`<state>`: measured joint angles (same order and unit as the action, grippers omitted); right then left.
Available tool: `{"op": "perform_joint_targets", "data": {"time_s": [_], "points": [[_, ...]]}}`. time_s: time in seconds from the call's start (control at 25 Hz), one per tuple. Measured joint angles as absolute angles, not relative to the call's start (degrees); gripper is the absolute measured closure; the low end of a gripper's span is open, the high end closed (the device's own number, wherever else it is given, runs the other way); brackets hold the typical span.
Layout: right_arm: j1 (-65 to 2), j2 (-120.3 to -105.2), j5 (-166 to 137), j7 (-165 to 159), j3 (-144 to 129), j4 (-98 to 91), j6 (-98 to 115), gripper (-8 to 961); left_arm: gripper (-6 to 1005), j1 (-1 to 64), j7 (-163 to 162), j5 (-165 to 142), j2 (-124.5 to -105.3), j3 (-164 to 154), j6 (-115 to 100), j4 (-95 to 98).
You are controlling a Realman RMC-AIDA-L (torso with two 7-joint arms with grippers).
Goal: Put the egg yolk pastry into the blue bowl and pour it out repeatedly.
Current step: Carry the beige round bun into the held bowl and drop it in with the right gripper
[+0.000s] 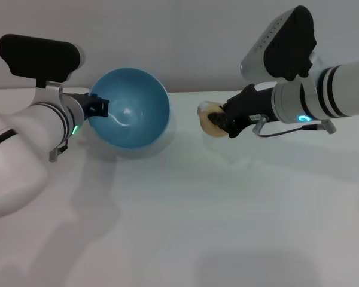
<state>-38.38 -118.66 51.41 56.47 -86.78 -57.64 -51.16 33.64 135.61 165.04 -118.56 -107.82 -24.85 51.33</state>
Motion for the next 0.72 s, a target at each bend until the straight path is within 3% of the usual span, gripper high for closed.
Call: {"op": "perform_joint_targets", "data": {"time_s": [0.72], "points": [[-38.2, -118.62, 51.42, 56.58, -86.41, -57.74, -51.14, 910, 986, 33.55, 135.81, 165.14, -118.94, -107.64, -24.87, 50.8]]}}
